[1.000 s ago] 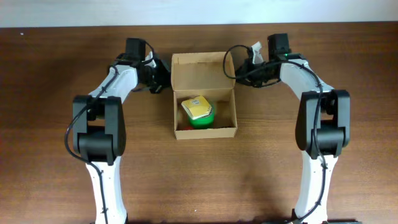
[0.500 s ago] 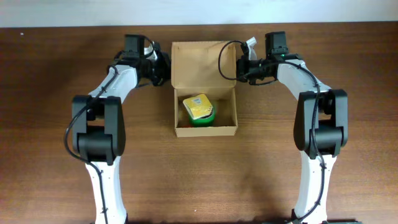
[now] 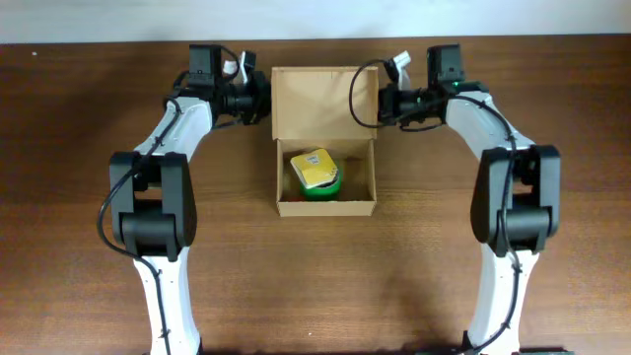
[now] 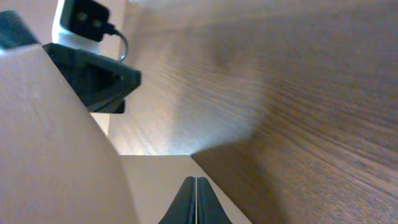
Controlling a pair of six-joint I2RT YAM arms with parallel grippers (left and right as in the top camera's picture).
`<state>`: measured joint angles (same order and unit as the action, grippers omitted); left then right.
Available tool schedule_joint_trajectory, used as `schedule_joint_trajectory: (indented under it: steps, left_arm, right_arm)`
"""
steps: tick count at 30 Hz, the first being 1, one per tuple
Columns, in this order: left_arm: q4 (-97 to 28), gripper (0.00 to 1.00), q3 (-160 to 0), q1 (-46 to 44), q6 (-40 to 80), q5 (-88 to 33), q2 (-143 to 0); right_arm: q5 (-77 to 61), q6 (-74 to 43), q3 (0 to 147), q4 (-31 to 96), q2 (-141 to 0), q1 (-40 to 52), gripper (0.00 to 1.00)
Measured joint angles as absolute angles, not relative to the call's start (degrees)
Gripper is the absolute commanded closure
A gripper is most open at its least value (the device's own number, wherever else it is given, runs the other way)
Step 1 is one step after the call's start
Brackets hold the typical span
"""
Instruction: Pack container
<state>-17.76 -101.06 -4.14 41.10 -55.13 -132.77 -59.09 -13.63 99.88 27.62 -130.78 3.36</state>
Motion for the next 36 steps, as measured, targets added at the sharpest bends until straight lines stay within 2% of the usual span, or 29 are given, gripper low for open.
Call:
schedule_joint_trajectory:
  steps: [13, 22, 28, 36]
  left_arm:
    - [-17.7, 0.98, -108.3, -4.1, 40.1, -62.2, -132.8]
    - [-19.2, 0.98, -109.7, -4.1, 38.5, -69.4, -132.8]
    - [-29.9, 0.98, -109.8, -4.2, 31.9, -69.6, -132.7]
    - [-49.1, 0.98, -110.1, -4.5, 19.9, -59.9, -130.3]
  right_arm:
    - [-59.5, -10.3, 99.9, 30.4, -124.2, 3.4, 0.96]
    - [-59.1, -5.4, 100.0, 39.7, -119.1, 3.4, 0.97]
    - [-52.1, -0.5, 100.0, 50.3, -113.3, 3.6, 0.96]
    - [-42.5, 4.4, 100.2, 59.6, -107.9, 7.3, 0.96]
